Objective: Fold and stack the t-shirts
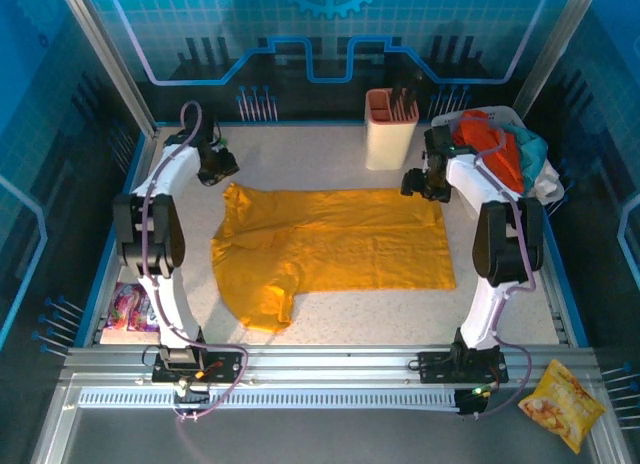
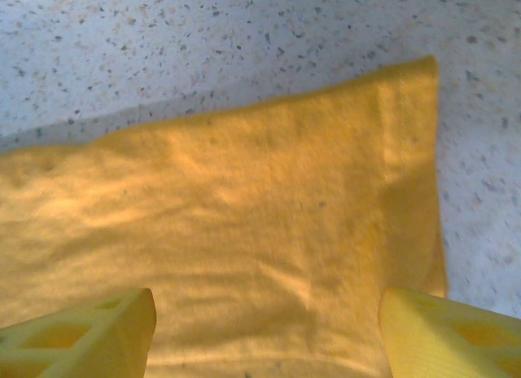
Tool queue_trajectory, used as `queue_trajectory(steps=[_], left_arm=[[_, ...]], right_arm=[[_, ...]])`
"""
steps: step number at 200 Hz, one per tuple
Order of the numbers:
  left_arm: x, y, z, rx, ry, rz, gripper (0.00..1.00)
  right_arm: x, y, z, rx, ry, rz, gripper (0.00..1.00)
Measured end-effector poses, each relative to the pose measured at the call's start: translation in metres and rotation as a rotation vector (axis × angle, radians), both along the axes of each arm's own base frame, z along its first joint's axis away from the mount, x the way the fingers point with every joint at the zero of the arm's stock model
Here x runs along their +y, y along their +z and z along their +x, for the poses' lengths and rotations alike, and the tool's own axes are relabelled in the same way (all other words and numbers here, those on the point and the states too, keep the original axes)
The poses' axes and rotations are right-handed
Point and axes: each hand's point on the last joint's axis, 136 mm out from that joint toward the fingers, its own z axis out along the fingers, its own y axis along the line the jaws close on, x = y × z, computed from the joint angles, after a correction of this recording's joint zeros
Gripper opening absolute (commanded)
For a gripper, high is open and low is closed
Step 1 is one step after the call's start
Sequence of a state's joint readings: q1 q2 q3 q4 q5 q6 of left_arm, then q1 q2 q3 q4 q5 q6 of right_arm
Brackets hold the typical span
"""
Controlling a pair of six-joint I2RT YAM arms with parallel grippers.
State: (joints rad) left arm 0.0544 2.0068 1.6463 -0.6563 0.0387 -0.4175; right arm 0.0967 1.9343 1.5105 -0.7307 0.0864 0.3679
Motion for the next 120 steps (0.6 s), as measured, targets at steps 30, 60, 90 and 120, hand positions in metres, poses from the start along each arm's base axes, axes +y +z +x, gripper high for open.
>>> queue_trajectory(steps=[30,60,90,120], left_arm=[[0.000,-0.037,-0.003,0.090,-0.006,0.005,0.27],[-0.003,-0.042,-0.005,0.105,-0.018,0.040,0.27],[-0.010,-0.042,-0.003,0.095,-0.049,0.085,0.27],[-0.007,-0.041,-0.002,0.096,-0.065,0.128,0.23]], right_arm=[[0.000,-0.038,0.001,0.084,0.001,0.005,0.70],[-0.002,-0.061,0.000,0.141,-0.003,-0.003,0.64],[-0.003,-0.060,0.003,0.136,-0.005,-0.002,0.62],[-0.004,-0.061,0.003,0.138,-0.006,-0.005,0.62]])
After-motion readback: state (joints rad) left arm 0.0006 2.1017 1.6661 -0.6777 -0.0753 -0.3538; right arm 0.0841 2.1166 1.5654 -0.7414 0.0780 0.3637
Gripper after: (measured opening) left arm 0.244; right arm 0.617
